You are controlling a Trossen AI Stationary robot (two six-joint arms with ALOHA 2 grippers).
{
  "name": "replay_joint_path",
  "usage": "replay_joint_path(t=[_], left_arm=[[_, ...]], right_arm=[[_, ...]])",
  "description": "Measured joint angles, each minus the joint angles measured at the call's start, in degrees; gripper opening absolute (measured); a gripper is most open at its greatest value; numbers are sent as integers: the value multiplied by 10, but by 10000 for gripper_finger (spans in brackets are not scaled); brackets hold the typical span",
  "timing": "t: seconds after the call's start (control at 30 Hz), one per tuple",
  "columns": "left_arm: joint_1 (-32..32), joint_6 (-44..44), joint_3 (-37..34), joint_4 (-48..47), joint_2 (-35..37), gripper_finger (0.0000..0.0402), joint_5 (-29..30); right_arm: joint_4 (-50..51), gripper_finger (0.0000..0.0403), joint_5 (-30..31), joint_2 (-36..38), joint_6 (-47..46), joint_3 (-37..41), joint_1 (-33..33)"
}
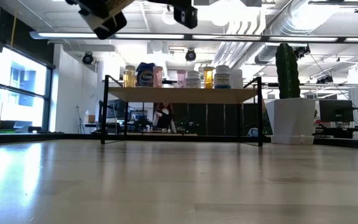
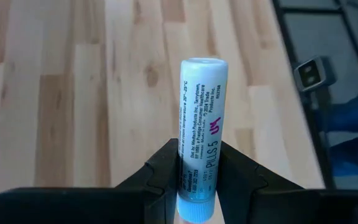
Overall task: Pick and place medicine bottles onto shelf by color
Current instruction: Put the white yellow pill bottle on the shelf
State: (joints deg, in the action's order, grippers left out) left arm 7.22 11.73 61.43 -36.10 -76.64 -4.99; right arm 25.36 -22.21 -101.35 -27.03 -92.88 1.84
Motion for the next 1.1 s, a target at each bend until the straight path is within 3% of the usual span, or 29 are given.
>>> replay_joint_path(t=[0.17,0.83,1.1], left_arm=[[0,11,0,36,0,76,-33],[-1,72,0,119,0,76,-3],[-1,92,0,120,0,76,6]], right_arm=[[-8,195,27,-5,64,0,22],[-11,194,32,-11,50,0,38],[-8,140,26,-11,49,0,38]])
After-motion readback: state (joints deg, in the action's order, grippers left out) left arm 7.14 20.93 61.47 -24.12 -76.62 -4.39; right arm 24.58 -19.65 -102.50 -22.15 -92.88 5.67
